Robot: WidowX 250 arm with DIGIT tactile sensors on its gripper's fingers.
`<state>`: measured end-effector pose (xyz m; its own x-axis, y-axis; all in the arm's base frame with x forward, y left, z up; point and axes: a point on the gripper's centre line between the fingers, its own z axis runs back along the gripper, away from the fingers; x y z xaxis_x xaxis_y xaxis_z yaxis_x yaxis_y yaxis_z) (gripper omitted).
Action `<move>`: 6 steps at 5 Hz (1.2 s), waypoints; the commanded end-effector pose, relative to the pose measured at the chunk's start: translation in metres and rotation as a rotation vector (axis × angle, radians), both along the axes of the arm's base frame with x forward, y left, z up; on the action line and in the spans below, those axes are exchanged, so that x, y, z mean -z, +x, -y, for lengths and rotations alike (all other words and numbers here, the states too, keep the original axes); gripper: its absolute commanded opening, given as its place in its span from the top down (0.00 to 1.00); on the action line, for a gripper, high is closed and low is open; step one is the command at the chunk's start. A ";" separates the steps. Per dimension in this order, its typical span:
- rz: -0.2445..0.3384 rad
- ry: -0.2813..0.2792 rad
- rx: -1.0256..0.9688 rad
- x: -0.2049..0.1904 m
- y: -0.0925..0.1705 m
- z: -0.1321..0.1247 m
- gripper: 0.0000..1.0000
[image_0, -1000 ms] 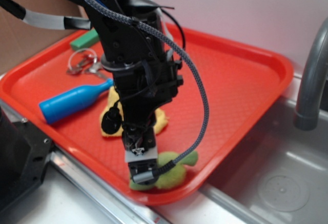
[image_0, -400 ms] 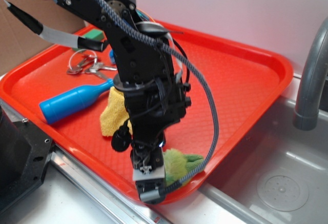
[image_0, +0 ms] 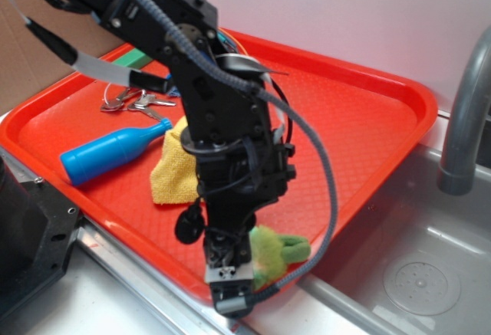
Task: Grab the green animal.
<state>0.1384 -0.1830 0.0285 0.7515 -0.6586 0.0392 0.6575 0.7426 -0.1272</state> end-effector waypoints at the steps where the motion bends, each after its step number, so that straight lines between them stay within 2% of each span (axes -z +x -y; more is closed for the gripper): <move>1: 0.015 0.046 -0.109 -0.002 0.018 -0.019 1.00; 2: 0.014 0.192 -0.336 -0.016 0.033 -0.055 1.00; 3: 0.003 0.294 -0.585 -0.058 0.035 -0.106 1.00; 4: -0.062 0.314 -0.828 -0.108 0.028 -0.156 1.00; 5: -0.023 0.180 -0.904 -0.152 0.018 -0.178 1.00; 6: 0.021 0.133 -0.899 -0.186 0.012 -0.181 1.00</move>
